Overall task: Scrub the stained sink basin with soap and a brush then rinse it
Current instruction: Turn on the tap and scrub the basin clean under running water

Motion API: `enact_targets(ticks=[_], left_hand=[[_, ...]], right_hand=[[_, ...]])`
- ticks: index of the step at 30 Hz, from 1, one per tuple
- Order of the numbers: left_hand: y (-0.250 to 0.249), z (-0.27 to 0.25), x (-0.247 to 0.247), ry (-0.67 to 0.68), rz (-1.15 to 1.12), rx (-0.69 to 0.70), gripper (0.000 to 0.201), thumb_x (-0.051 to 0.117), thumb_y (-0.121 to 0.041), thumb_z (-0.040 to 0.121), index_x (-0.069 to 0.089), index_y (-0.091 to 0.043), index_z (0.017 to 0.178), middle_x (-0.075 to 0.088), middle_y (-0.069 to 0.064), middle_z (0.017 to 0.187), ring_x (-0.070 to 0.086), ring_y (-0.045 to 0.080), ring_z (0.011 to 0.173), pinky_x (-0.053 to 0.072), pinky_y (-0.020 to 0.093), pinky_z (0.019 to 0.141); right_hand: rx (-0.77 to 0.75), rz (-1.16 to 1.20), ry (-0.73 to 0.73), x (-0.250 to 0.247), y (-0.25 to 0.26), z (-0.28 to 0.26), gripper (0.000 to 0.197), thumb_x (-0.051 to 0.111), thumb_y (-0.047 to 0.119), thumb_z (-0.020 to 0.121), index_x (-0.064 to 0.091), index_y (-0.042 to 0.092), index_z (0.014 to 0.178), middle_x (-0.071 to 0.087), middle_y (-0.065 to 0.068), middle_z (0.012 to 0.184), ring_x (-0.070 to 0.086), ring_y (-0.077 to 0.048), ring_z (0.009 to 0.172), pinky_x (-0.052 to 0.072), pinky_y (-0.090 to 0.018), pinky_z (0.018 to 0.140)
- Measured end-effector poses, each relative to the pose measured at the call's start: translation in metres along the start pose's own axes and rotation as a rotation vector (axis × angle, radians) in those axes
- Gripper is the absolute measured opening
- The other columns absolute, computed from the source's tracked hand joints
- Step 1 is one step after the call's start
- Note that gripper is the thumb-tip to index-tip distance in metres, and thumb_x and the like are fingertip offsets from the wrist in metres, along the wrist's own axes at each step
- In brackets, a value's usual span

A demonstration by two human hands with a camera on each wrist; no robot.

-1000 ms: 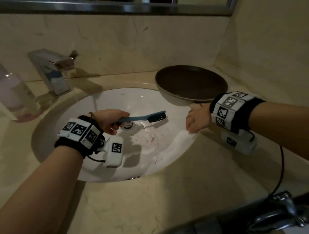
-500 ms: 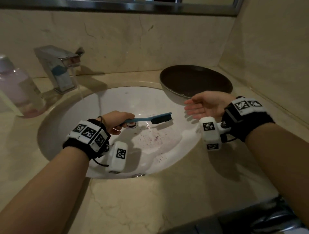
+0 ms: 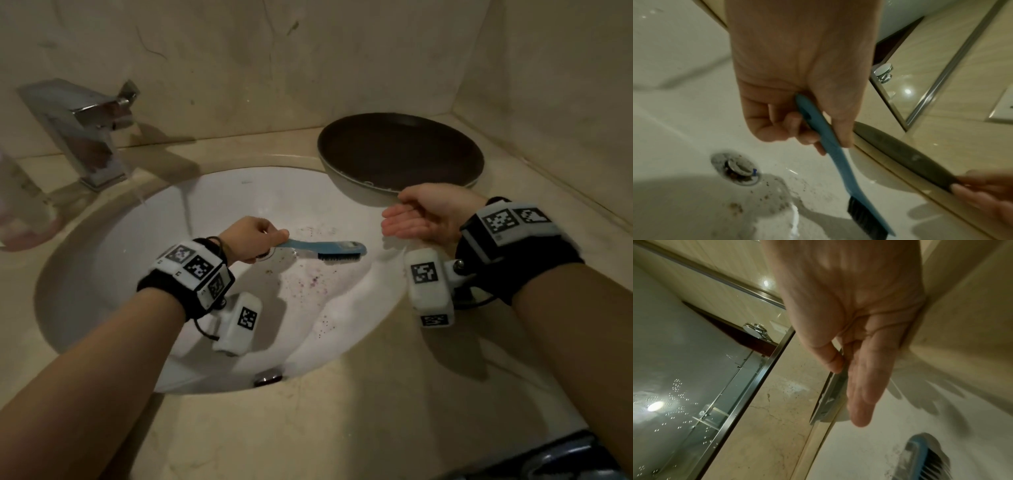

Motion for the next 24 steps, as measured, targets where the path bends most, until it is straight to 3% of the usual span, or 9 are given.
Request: enact_targets(ticks=[3,6,9,11,17,21,24], left_hand=[[-0.001,0.01,0.003,0.084,-0.027,0.063,0.023,0.053,-0.042,0.09,0.055,-0.022,0.078,0.05,0.005,0.068,0.043,0.018,0.058,0.039,0.021,0.05],[0.004,0.017,0.009,0.138,0.095,0.082,0.017,0.056,-0.036,0.091,0.058,-0.02,0.087,0.054,0.001,0.075,0.046,0.011,0.059,0.043,0.016,0.049],[0.014,0.021,0.02,0.276,0.152,0.015,0.015,0.058,-0.029,0.091,0.059,-0.018,0.102,0.052,-0.001,0.086,0.043,0.01,0.063,0.041,0.016,0.05],[0.018,0.019,0.025,0.353,0.175,-0.033,0.015,0.062,-0.029,0.088,0.059,-0.017,0.097,0.048,-0.002,0.079,0.04,0.012,0.063,0.037,0.018,0.051],[0.027,0.017,0.03,0.295,0.687,-0.029,0.052,0.062,-0.051,0.082,0.065,-0.006,0.109,0.057,0.001,0.092,0.051,0.015,0.085,0.038,0.023,0.071],[0.024,0.017,0.03,0.306,0.842,-0.03,0.047,0.064,-0.041,0.084,0.065,-0.003,0.112,0.06,0.009,0.093,0.049,0.015,0.082,0.037,0.024,0.072],[0.015,0.017,0.017,0.214,0.812,0.02,0.036,0.062,-0.032,0.086,0.067,-0.005,0.109,0.058,0.01,0.093,0.047,0.017,0.083,0.034,0.022,0.072]], right_hand=[[-0.017,-0.027,-0.031,0.001,0.0,0.0,0.038,0.037,0.02,0.101,0.057,0.0,0.076,0.065,-0.008,0.044,0.064,-0.012,0.036,0.051,-0.018,0.038],[-0.021,-0.051,-0.04,0.003,0.001,-0.003,0.034,0.038,0.018,0.1,0.055,0.001,0.076,0.064,-0.007,0.042,0.062,-0.012,0.034,0.051,-0.017,0.034],[-0.025,-0.06,-0.034,0.004,0.001,-0.005,0.032,0.037,0.015,0.099,0.054,0.001,0.076,0.063,-0.006,0.04,0.061,-0.011,0.032,0.049,-0.016,0.033],[-0.031,-0.061,-0.029,0.005,0.001,-0.006,0.033,0.037,0.014,0.099,0.054,0.001,0.075,0.062,-0.005,0.039,0.06,-0.01,0.031,0.048,-0.016,0.033],[-0.042,-0.101,-0.035,0.006,0.002,-0.008,0.033,0.036,0.013,0.1,0.053,0.002,0.074,0.061,-0.004,0.037,0.058,-0.008,0.029,0.047,-0.015,0.033],[-0.046,-0.11,-0.03,0.006,0.003,-0.01,0.032,0.036,0.012,0.1,0.053,0.001,0.075,0.061,-0.005,0.037,0.058,-0.008,0.029,0.047,-0.015,0.034],[-0.047,-0.114,-0.022,0.007,0.002,-0.009,0.033,0.034,0.013,0.1,0.052,0.002,0.075,0.061,-0.004,0.037,0.059,-0.009,0.03,0.047,-0.015,0.034]])
Point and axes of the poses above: each hand's wrist, its own z-axis towards the middle knuckle, its own x-axis out of the palm, y = z × x, the point moved 3 cm from there along z, towards the middle knuckle
